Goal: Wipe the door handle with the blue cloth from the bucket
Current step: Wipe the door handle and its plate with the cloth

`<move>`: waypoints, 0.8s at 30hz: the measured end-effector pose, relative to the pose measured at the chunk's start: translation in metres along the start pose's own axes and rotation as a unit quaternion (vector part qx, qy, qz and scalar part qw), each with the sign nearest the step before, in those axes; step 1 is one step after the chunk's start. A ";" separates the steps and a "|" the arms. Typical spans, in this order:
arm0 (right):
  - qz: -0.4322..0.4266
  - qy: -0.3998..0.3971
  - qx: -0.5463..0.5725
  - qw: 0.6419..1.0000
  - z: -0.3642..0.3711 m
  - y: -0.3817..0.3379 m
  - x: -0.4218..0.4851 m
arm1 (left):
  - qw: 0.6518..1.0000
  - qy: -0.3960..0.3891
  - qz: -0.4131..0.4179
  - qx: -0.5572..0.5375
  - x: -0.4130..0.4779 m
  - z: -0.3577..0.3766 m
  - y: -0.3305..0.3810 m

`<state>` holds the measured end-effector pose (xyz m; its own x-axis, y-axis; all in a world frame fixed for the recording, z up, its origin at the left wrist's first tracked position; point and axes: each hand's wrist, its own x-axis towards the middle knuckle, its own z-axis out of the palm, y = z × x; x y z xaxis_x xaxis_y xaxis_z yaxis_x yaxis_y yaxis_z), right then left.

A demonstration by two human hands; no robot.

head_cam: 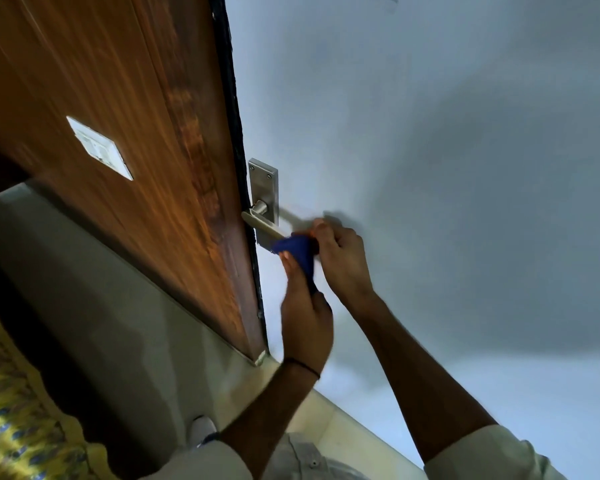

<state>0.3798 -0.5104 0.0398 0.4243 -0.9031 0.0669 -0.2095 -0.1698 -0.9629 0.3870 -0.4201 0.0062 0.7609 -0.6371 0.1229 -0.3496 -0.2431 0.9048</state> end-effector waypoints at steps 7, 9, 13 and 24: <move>-0.006 -0.008 -0.003 1.000 0.002 0.002 0.002 | 1.000 0.008 -0.026 0.013 0.012 -0.003 0.004; 0.002 -0.004 -0.010 1.000 0.001 0.003 0.004 | 1.000 -0.019 -0.014 -0.016 0.001 -0.002 0.004; 0.003 -0.003 0.007 1.000 0.003 0.001 0.004 | 0.997 0.046 -0.063 0.004 0.035 -0.006 0.009; -0.014 -0.005 -0.009 1.000 0.001 0.001 0.006 | 0.999 -0.004 -0.043 0.013 0.019 0.001 0.011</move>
<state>0.3830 -0.5159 0.0386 0.4386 -0.8941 0.0905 -0.2142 -0.2018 -0.9557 0.3968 -0.4355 0.0175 0.7844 -0.6189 0.0421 -0.2970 -0.3152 0.9013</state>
